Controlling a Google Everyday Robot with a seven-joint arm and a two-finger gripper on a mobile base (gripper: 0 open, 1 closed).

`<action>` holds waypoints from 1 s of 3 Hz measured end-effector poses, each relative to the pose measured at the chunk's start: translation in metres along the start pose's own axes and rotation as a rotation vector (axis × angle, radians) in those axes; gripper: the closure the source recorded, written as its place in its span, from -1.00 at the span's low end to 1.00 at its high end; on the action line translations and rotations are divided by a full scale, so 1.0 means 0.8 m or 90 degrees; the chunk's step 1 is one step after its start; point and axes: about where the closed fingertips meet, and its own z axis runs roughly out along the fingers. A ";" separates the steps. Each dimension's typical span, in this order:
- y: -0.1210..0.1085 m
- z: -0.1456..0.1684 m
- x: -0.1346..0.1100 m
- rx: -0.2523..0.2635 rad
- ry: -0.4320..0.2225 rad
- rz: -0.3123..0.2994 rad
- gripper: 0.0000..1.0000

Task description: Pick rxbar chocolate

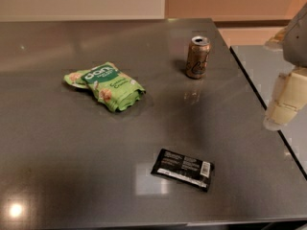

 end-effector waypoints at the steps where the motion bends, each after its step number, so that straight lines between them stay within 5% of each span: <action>1: 0.000 0.000 0.000 0.000 0.000 0.000 -1.00; 3: 0.016 0.012 -0.022 -0.030 -0.012 -0.038 -1.00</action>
Offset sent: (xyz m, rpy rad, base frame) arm 0.0005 0.0065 -0.0053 -0.0164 0.0378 0.0220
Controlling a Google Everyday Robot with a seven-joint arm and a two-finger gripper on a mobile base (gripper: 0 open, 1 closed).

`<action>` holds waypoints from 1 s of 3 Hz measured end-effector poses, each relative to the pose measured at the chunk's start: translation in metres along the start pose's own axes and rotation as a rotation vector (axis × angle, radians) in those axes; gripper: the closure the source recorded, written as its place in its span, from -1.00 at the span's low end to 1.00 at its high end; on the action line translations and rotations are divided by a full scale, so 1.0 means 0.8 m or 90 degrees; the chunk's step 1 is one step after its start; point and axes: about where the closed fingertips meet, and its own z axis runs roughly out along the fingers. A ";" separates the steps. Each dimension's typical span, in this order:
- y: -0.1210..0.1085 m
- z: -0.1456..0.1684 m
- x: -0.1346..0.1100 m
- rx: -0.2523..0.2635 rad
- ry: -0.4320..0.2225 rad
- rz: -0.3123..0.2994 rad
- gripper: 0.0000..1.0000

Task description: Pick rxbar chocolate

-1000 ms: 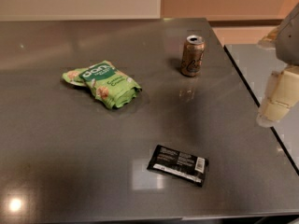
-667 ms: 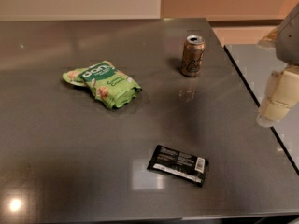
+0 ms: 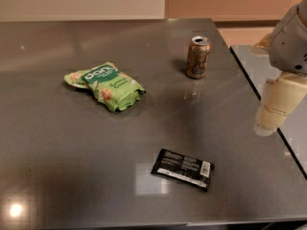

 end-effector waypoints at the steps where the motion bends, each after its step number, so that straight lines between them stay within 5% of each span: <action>1: 0.021 0.021 -0.019 -0.029 -0.015 -0.039 -1.00; 3: 0.075 0.076 -0.047 -0.083 -0.031 -0.112 -1.00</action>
Offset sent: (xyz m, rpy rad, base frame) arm -0.0448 0.0665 -0.0745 0.0155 0.1269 0.2459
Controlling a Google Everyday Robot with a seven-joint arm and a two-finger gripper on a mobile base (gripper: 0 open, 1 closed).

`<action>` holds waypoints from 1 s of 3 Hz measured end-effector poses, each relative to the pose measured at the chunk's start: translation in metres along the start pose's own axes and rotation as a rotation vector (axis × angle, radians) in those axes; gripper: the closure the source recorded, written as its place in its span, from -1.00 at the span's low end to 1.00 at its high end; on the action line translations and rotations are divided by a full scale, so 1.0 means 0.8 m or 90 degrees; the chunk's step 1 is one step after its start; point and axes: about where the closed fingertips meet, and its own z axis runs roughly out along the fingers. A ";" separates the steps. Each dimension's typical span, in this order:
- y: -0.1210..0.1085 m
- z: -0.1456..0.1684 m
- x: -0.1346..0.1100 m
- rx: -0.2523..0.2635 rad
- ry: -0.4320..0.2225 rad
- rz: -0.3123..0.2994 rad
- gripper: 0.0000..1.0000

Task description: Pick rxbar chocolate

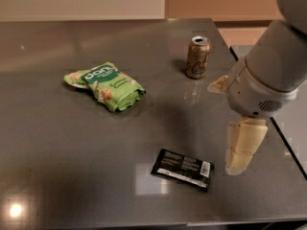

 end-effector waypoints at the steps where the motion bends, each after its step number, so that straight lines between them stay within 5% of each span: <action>1: 0.017 0.029 -0.013 -0.019 -0.012 -0.029 -1.00; 3: 0.042 0.072 -0.033 -0.036 -0.035 -0.086 -1.00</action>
Offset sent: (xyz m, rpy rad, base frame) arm -0.0330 0.0409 -0.0651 0.0459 0.0350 0.1741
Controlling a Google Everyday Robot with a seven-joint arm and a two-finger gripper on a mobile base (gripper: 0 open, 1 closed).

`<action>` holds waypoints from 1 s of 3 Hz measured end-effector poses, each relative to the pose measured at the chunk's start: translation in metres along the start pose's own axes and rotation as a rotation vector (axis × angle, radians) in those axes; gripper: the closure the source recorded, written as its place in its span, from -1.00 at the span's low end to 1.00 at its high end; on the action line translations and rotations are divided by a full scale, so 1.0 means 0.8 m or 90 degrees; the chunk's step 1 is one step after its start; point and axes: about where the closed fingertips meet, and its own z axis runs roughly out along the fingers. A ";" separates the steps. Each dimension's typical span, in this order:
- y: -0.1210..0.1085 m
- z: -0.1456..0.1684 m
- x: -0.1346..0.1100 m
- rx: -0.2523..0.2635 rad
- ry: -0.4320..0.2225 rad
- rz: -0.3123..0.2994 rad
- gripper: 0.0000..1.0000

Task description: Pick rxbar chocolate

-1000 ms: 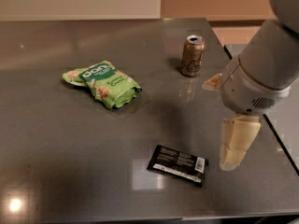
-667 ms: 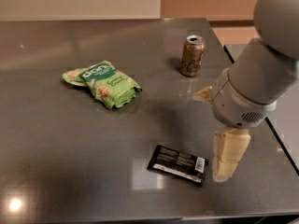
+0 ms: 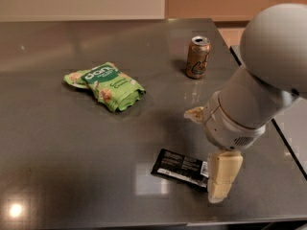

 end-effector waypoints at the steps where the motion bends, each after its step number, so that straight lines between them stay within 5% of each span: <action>1: 0.002 0.013 -0.006 -0.003 -0.012 -0.012 -1.00; 3: -0.005 0.034 -0.009 0.004 -0.025 -0.022 -0.98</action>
Offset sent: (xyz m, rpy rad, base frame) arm 0.0004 0.0166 -0.0226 0.0600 -0.0009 0.0466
